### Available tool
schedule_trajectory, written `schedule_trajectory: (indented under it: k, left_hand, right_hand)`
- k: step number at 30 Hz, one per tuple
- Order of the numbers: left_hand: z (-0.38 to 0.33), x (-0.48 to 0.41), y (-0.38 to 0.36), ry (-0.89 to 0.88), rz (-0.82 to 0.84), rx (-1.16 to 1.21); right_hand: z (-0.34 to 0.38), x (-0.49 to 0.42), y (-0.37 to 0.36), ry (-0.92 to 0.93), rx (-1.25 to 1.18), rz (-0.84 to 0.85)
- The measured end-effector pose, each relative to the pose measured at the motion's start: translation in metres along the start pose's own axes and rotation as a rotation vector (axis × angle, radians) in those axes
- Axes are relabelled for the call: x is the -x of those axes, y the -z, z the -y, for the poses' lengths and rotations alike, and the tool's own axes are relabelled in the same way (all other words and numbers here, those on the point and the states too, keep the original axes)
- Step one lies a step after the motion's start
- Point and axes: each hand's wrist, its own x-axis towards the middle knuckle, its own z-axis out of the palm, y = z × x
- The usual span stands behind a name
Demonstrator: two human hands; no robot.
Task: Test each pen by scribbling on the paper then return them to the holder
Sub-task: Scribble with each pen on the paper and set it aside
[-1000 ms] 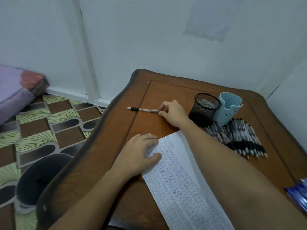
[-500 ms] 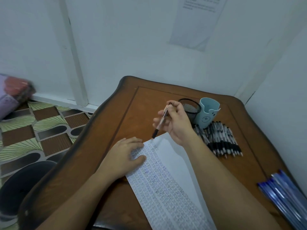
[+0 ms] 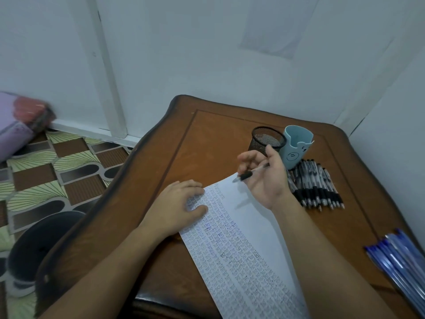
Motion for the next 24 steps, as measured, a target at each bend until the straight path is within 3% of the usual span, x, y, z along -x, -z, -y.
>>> schedule_trajectory:
  k: [5, 16, 24]
  left_hand:
    - [0.003, -0.002, -0.002, 0.004, -0.011, 0.005]
    - [0.006, -0.005, -0.002, -0.026, -0.037, 0.013]
    - [0.004, -0.005, 0.0, -0.025, -0.038, 0.018]
  right_hand:
    - [-0.017, 0.002, 0.015, -0.016, 0.234, 0.012]
    - [-0.034, -0.002, 0.016, 0.003, 0.391, 0.187]
    - [-0.045, 0.003, 0.01, 0.098, 0.589, 0.038]
